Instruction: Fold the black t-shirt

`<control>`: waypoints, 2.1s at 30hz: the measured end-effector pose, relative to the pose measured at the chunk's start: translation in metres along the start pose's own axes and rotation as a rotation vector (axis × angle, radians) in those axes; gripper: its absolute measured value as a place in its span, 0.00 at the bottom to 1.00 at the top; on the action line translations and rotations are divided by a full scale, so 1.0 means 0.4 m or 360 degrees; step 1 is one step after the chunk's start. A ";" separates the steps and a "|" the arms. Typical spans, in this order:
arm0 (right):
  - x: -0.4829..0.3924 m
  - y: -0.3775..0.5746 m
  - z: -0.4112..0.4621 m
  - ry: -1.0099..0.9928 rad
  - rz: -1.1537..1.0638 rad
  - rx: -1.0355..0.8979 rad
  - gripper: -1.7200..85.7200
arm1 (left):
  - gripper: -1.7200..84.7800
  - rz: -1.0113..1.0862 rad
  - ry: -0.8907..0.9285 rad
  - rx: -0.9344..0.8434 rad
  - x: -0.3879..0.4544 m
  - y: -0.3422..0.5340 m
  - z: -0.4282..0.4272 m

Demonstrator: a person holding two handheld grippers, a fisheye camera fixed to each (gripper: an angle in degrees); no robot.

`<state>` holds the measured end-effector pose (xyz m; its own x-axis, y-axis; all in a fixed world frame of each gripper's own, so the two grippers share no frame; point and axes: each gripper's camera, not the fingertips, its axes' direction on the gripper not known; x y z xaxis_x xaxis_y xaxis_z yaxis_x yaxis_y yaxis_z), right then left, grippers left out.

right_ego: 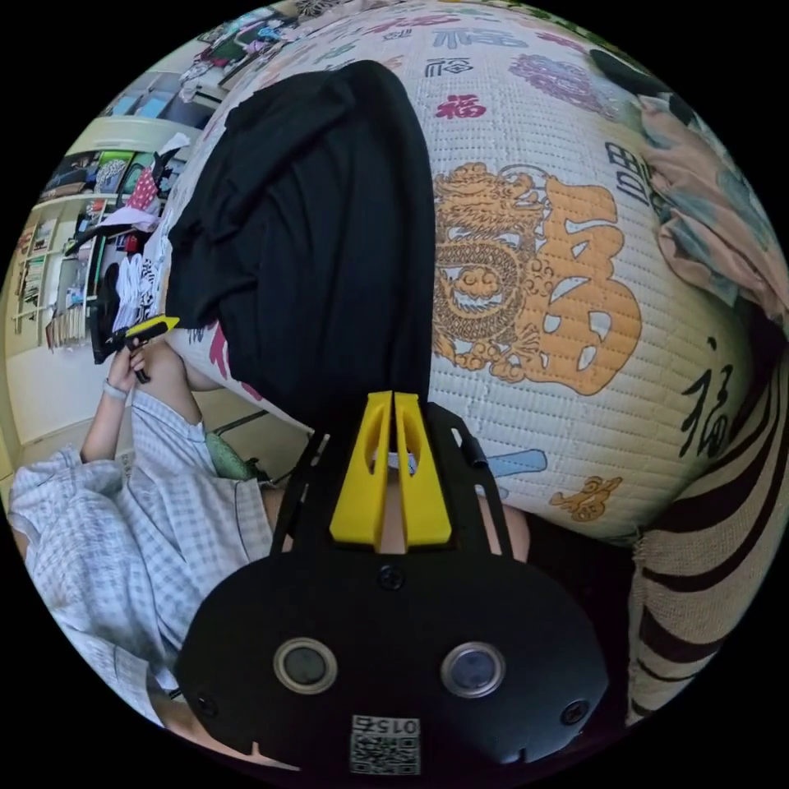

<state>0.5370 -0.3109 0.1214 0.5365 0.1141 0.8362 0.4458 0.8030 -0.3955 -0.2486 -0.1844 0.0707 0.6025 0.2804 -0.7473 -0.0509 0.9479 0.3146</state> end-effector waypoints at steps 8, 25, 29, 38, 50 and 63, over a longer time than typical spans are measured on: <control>0.082 0.104 -0.195 -0.0213 -0.0006 0.0404 0.02 | 0.03 -0.0046 0.0396 0.0368 -0.183 -0.005 -0.362; 0.247 0.092 -0.081 -0.0507 0.0048 0.0045 0.05 | 0.07 0.0033 0.0178 -0.0059 -0.361 0.103 -0.202; 0.243 0.102 -0.146 -0.0460 -0.0037 0.0115 0.03 | 0.04 0.0136 0.0638 0.0056 -0.395 0.056 -0.314; 0.332 0.091 -0.199 -0.0355 0.0309 0.0376 0.07 | 0.16 -0.0285 0.0437 0.0147 -0.563 0.032 -0.295; 0.293 0.071 -0.151 -0.0418 0.0170 0.0109 0.03 | 0.02 0.0010 0.0455 0.0012 -0.492 0.029 -0.265; 0.154 0.127 -0.168 -0.0380 0.0008 -0.0039 0.03 | 0.02 -0.0326 0.0538 -0.0222 -0.528 0.220 -0.282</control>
<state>0.6406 -0.3025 0.1272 0.3553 0.2553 0.8992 0.4626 0.7879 -0.4065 -0.4702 -0.1429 0.1902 0.3171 0.0958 -0.9435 -0.0788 0.9941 0.0745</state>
